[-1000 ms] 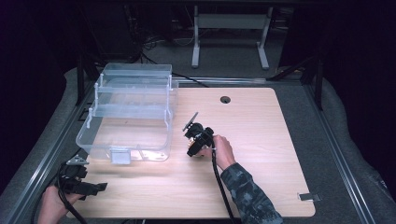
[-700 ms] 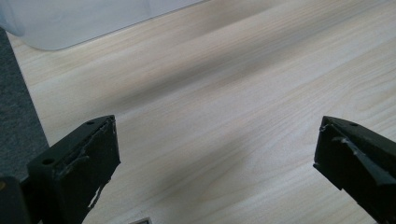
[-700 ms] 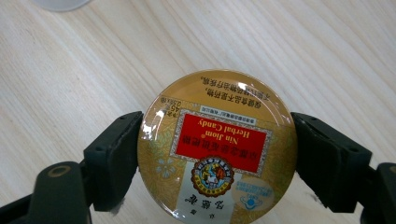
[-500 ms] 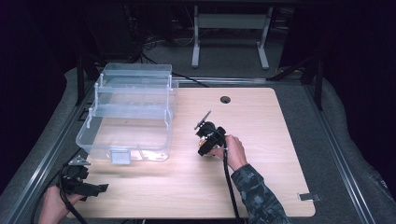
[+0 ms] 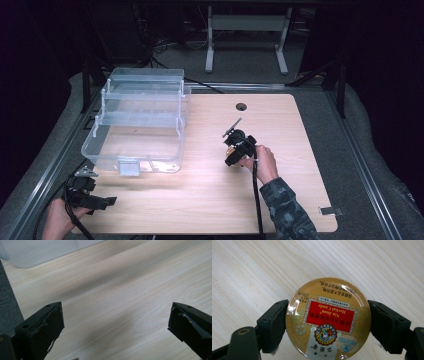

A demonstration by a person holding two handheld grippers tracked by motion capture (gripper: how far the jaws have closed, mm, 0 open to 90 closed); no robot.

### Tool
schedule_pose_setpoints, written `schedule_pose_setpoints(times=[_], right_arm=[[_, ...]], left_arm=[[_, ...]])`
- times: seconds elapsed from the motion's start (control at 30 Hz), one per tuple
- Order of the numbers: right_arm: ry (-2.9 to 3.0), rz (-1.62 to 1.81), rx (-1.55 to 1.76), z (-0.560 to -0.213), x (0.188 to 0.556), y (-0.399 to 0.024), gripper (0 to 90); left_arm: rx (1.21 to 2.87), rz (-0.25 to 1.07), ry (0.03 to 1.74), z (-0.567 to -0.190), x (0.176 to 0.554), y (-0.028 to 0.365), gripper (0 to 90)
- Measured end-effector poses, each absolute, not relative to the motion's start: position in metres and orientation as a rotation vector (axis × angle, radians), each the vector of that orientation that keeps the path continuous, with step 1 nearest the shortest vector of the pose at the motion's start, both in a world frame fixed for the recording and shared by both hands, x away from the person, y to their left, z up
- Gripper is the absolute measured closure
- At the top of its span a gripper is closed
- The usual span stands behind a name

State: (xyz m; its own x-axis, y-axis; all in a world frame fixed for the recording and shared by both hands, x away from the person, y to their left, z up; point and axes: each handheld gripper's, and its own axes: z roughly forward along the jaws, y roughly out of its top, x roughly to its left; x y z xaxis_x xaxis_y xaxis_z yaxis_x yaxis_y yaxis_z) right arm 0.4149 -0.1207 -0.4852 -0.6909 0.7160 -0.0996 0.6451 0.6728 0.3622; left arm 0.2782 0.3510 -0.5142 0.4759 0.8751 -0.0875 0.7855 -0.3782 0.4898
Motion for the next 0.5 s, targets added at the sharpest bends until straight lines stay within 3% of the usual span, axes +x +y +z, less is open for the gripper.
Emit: schedule_pose_setpoints(times=[0.5], right_arm=[[2.586, 0.38, 1.169, -0.477, 0.408, -0.159, 20.0]], left_arm=[[2.262, 0.249, 1.375, -0.514, 0.279, 0.349, 0.2]])
